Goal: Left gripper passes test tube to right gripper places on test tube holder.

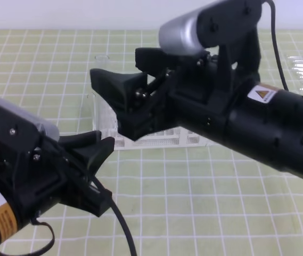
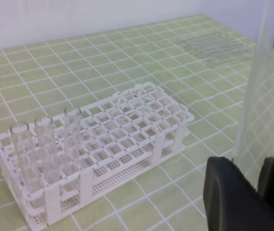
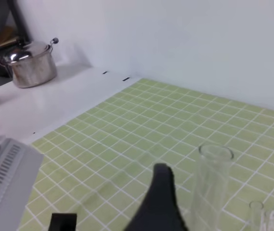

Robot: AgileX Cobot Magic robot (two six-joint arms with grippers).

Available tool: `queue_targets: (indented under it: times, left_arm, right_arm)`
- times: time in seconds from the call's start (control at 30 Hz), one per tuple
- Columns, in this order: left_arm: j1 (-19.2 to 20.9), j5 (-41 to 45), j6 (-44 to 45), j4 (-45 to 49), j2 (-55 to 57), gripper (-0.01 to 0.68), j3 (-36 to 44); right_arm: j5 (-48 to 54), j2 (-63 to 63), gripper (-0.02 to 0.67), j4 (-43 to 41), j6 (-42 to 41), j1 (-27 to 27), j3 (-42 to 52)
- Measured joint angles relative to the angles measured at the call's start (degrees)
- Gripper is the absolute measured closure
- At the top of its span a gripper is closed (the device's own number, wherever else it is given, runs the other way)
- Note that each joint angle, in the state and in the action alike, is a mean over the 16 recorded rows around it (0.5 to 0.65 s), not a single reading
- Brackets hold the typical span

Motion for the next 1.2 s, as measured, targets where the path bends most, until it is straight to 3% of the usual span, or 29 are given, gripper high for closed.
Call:
queue_targets:
  times: [1.2]
  left_arm:
    - [0.01,0.02,-12.62,6.90,-0.02,0.669,-0.01]
  right_arm:
    - [-0.58,9.96,0.598,5.67,0.00,0.00,-7.42]
